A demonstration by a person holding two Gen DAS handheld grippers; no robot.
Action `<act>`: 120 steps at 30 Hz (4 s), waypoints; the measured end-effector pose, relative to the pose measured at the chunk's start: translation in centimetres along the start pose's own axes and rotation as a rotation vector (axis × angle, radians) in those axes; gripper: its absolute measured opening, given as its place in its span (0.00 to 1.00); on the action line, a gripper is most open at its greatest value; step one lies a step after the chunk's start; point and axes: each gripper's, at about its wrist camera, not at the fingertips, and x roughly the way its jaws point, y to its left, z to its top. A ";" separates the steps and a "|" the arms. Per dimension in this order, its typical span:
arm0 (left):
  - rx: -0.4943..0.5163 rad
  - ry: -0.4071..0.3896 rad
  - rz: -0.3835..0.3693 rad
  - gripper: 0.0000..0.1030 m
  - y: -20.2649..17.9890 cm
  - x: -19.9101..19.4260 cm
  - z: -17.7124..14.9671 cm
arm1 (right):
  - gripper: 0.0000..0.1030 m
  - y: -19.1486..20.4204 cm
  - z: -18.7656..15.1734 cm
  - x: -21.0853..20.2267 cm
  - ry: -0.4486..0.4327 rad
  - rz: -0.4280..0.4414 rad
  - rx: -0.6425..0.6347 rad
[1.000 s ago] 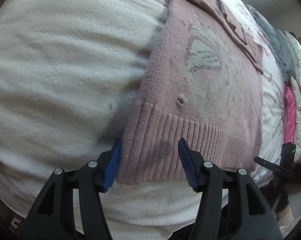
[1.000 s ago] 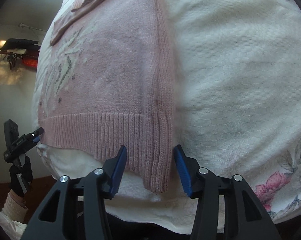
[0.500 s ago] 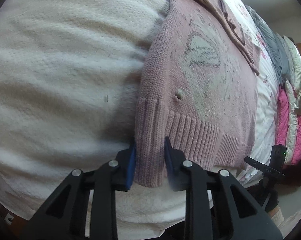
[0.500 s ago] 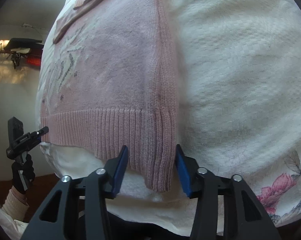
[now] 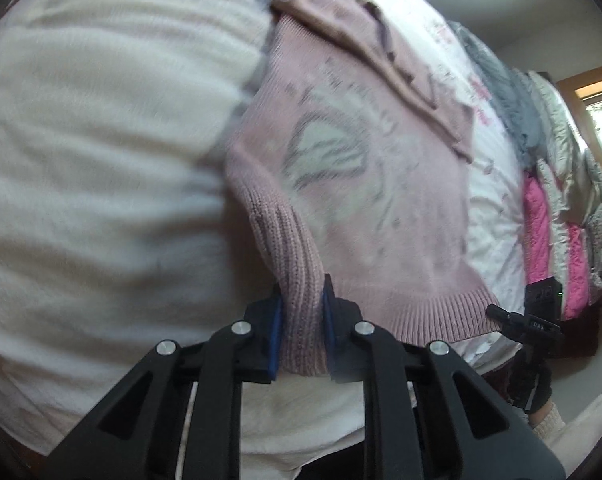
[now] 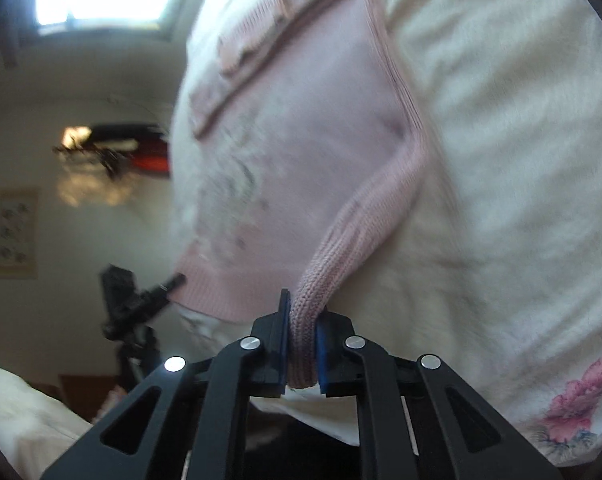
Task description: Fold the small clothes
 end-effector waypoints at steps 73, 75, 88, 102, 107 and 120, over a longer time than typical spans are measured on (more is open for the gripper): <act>0.344 -0.009 0.119 0.22 -3.5 11.7 18.9 | 0.65 1.8 18.9 2.3 -0.120 -0.263 -0.121; 0.357 -0.016 0.105 0.12 -4.0 11.2 18.6 | 0.65 2.6 19.2 2.6 -0.118 -0.303 -0.171; 0.312 0.015 0.095 0.25 -3.3 12.7 19.1 | 0.65 3.9 21.9 6.7 -0.040 -0.518 -0.368; 0.296 -0.022 0.074 0.10 -3.7 11.5 18.8 | 0.11 3.5 21.4 7.8 0.039 -0.548 -0.440; 0.303 -0.063 0.051 0.09 -4.4 9.6 18.3 | 0.10 4.3 20.5 5.7 0.002 -0.465 -0.441; 0.324 -0.264 -0.019 0.08 -8.1 3.1 21.4 | 0.10 9.5 23.2 -0.8 -0.198 -0.301 -0.407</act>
